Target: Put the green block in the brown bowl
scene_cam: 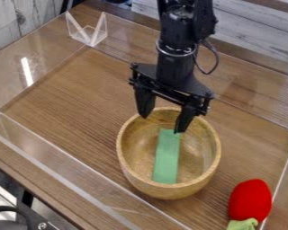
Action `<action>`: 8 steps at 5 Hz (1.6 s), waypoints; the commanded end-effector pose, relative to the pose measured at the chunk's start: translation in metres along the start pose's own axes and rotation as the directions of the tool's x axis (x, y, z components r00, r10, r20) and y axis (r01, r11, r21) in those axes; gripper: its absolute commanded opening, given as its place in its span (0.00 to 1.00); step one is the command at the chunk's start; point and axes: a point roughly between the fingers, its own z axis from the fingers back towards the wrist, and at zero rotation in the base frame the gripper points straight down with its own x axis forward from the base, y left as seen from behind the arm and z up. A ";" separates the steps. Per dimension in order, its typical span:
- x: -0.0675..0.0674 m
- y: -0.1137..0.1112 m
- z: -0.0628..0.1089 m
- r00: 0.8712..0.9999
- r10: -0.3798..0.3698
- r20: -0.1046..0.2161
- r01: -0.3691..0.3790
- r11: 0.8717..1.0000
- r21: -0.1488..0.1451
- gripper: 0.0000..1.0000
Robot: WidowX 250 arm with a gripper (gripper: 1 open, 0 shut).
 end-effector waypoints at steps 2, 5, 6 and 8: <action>0.002 0.002 0.017 0.996 -0.060 0.071 0.061 0.998 -0.014 1.00; 0.008 0.005 0.035 0.986 0.157 0.052 -0.157 0.988 -0.006 1.00; 0.010 0.009 0.045 0.968 0.242 0.062 -0.242 0.970 -0.006 1.00; 0.019 0.048 0.066 0.950 0.277 0.145 -0.277 0.961 -0.019 1.00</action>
